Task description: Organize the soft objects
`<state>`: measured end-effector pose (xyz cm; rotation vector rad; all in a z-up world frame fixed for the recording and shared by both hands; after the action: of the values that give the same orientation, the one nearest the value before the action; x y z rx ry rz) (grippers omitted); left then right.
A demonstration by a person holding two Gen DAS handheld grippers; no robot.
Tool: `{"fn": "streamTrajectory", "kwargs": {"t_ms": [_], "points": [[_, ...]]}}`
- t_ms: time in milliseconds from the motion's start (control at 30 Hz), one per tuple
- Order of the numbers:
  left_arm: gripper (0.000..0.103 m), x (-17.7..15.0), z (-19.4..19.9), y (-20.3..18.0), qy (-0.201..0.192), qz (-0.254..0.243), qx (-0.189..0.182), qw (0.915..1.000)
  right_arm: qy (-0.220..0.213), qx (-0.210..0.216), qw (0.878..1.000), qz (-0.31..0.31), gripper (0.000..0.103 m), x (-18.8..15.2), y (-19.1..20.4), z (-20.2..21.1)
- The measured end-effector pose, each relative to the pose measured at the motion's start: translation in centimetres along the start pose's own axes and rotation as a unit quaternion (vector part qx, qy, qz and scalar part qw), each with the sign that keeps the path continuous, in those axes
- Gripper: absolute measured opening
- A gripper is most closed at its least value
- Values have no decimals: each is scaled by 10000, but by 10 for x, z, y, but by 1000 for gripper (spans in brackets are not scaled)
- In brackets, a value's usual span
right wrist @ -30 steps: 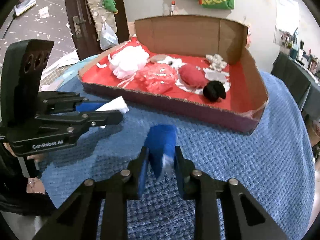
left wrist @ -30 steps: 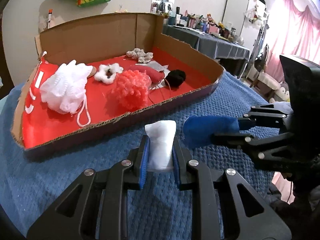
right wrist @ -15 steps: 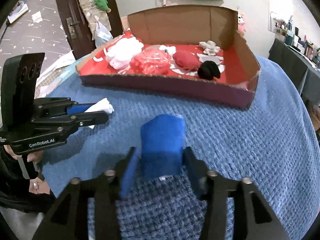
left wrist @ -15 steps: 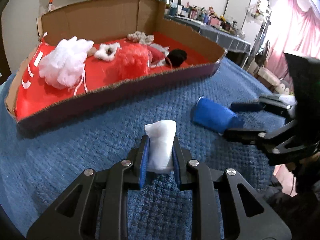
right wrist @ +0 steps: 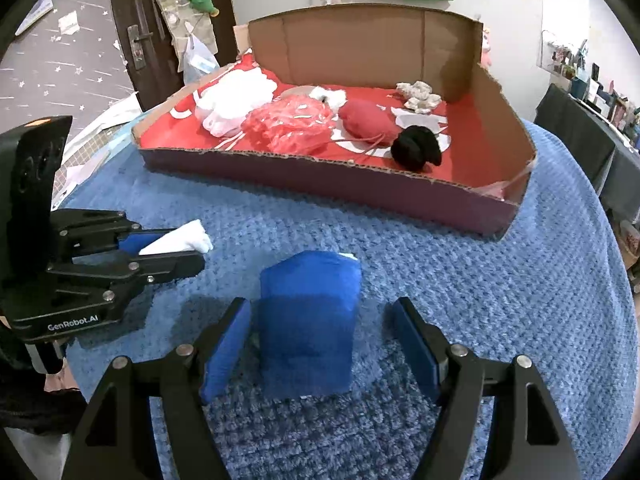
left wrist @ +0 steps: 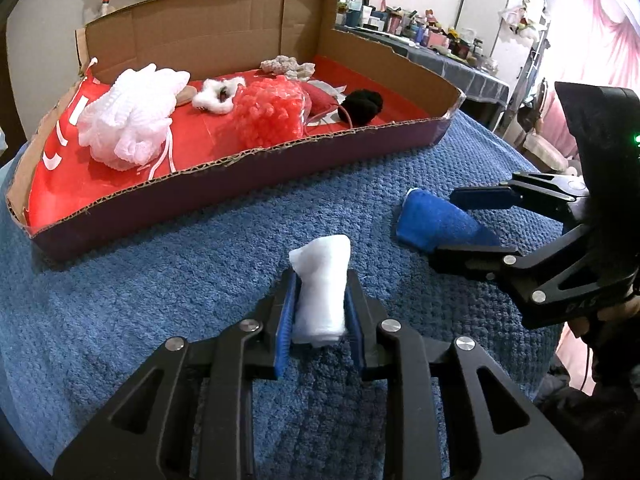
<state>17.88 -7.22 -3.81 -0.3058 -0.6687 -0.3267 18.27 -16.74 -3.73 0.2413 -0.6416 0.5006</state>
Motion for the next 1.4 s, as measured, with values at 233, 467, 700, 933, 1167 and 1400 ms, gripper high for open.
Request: {"fn": "streamTrajectory", "kwargs": {"t_ms": [233,467,700,933,1167,1400], "points": [[62,1,2,-5,-148,-35,4,9999,-6,7,10000,-16,79,-2,2,0],[62,3,0,0,-132,89,76,9998,-51,-89,9999,27,79,-1,4,-1],[34,5,-3,1,-93,187,30,9998,-123,-167,9997,136,54,0,9,-2],[23,8,4,-2,-204,123,36,9997,-194,-142,9996,112,43,1,10,1],[23,24,28,-6,-526,4,-29,9986,-353,-28,9993,135,39,11,17,10],[23,51,52,4,-841,-12,-55,9964,-679,249,9974,-10,39,35,17,30]]}}
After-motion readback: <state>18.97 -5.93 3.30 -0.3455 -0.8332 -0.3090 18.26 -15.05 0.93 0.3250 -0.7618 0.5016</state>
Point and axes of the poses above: each gripper's, at about its wrist camera, not at the fingertips, and z roughly against the way its jaws point, y to its left, x to its top, the point moved 10 cm from there along -z, roughly the way its jaws point, and after that the axes turned 3 degrees about z, right-handed, at the moved point
